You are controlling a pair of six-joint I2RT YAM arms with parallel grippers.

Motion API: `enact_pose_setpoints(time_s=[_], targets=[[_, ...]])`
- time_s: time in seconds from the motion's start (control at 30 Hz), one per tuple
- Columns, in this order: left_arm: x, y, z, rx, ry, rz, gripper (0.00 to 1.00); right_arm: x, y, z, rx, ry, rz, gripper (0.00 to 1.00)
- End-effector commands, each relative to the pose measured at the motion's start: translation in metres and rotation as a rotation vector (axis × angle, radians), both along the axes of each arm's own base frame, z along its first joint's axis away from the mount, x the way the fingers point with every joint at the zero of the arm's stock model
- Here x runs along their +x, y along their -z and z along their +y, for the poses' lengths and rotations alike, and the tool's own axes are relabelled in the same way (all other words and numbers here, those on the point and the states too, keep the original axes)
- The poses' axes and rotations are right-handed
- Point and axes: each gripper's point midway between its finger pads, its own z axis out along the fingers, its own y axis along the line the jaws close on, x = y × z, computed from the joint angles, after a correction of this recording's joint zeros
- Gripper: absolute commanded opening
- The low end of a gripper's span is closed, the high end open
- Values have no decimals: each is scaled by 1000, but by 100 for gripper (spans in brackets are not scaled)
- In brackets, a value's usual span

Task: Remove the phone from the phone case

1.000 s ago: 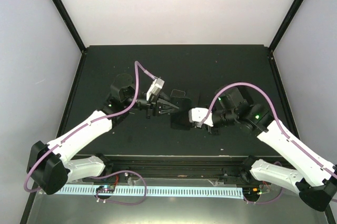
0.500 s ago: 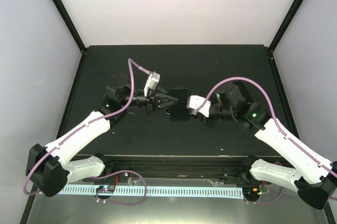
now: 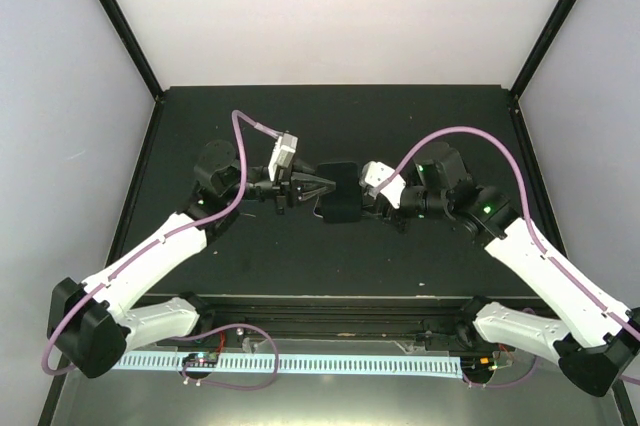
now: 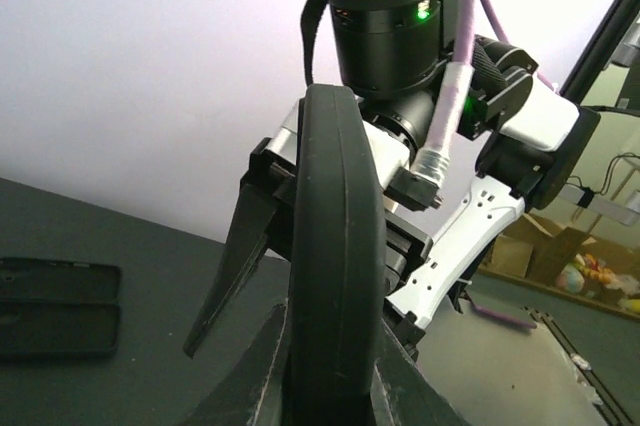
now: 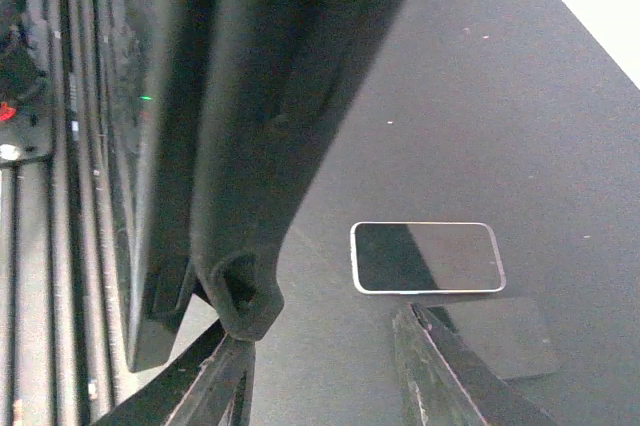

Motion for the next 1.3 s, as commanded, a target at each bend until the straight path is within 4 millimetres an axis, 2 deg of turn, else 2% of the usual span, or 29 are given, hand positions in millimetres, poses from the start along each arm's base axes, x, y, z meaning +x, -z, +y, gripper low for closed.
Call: enact_pose_setpoints(time_s=[0.0, 0.23, 0.5, 0.67, 0.8, 1.03, 1.23, 1.27], targets=[[-69, -12, 3, 1, 336, 12, 2, 23, -65, 25, 217, 7, -60, 40], [-66, -10, 0, -1, 326, 29, 2, 15, -92, 42, 326, -66, 23, 42], [-60, -7, -2, 4, 303, 45, 2, -11, -115, 55, 421, -226, 133, 48], [-49, -7, 1, -1, 249, 45, 1, -13, -137, 52, 463, -223, 145, 48], [-41, -8, 4, -12, 196, 43, 2, -11, -146, 48, 488, -209, 161, 46], [-19, -5, 8, -32, 109, 96, 2, -19, -156, 45, 530, -266, 192, 28], [1, 1, 13, -32, 35, 135, 2, -20, -151, 46, 533, -279, 208, 2], [5, 3, 13, -29, 16, 142, 4, -20, -149, 46, 534, -278, 212, 1]])
